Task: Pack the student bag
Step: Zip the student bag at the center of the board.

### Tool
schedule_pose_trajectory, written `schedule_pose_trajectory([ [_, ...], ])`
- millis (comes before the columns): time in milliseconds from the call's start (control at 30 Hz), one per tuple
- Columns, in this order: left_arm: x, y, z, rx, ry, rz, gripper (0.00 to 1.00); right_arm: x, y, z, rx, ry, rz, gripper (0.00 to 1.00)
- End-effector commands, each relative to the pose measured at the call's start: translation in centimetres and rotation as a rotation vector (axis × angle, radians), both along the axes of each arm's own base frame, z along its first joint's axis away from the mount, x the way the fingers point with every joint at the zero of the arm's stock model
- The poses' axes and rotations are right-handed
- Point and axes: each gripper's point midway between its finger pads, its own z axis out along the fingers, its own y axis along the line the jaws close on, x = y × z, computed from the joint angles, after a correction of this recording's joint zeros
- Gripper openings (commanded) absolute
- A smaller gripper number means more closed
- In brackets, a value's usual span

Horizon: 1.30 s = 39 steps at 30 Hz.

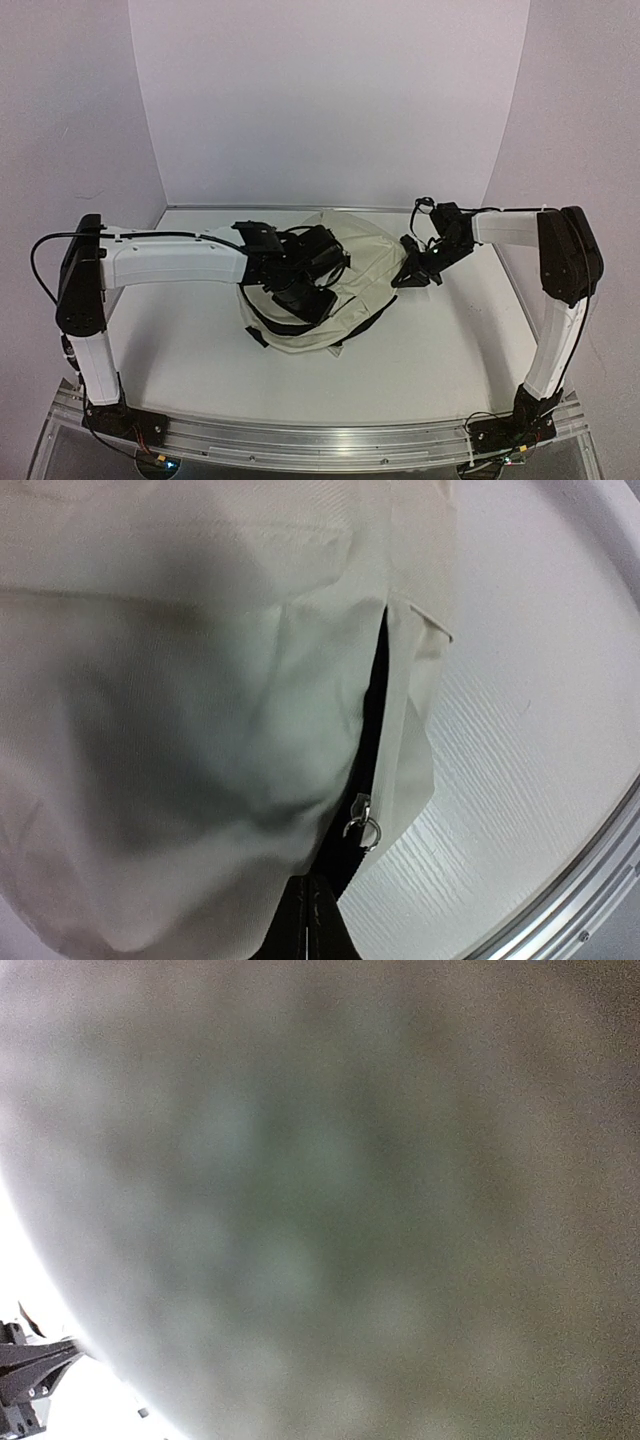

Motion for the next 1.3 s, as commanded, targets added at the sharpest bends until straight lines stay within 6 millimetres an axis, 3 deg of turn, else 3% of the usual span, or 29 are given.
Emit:
schedule_pose_trajectory([
  [0, -2.0, 3.3, 1.3, -0.004, 0.036, 0.075, 0.00, 2.8, -2.4, 1.0, -0.057, -0.087, -0.069, 0.00],
  [133, -2.9, 4.8, 1.5, -0.015, 0.048, 0.106, 0.00, 4.7, -4.7, 2.0, -0.086, -0.143, -0.118, 0.00],
  [267, -3.0, 4.6, 2.5, -0.048, 0.035, 0.102, 0.00, 7.2, -6.7, 3.9, -0.106, -0.214, -0.168, 0.00],
  [400, -1.8, 2.5, 3.5, -0.086, -0.003, 0.091, 0.00, 9.0, -7.5, 6.4, -0.129, -0.302, -0.188, 0.00],
  [467, -0.9, 0.7, 4.1, -0.130, -0.025, 0.090, 0.00, 9.1, -7.1, 8.1, -0.103, -0.331, -0.170, 0.01],
  [500, -0.5, -0.2, 4.5, -0.154, -0.038, 0.092, 0.00, 8.7, -6.7, 8.9, -0.080, -0.337, -0.148, 0.06],
  [567, 0.5, -1.6, 4.6, -0.181, -0.047, 0.108, 0.00, 6.7, -6.2, 10.7, -0.035, -0.328, -0.102, 0.45],
  [600, 0.9, -2.1, 4.7, -0.196, -0.047, 0.117, 0.00, 5.4, -5.9, 11.2, -0.013, -0.318, -0.087, 0.60],
  [633, 1.2, -2.7, 4.9, -0.211, -0.045, 0.126, 0.00, 4.1, -5.7, 11.7, 0.009, -0.307, -0.074, 0.72],
  [700, 1.7, -3.6, 5.3, -0.250, -0.045, 0.136, 0.00, 1.0, -4.9, 12.0, 0.077, -0.257, -0.043, 0.85],
  [867, 2.0, -4.0, 5.4, -0.297, -0.028, 0.164, 0.00, -6.8, -1.3, 12.7, 0.183, -0.155, 0.086, 0.88],
  [967, 1.9, -3.6, 5.5, -0.325, -0.014, 0.186, 0.00, -9.9, 0.8, 12.0, 0.160, -0.164, 0.187, 0.87],
  [1133, 1.5, -2.4, 6.5, -0.400, -0.002, 0.230, 0.00, -11.3, 2.4, 10.2, 0.154, -0.109, 0.233, 0.79],
  [1267, 1.2, -1.7, 6.1, -0.413, 0.006, 0.257, 0.00, -12.0, 4.3, 9.1, 0.178, -0.049, 0.259, 0.77],
])
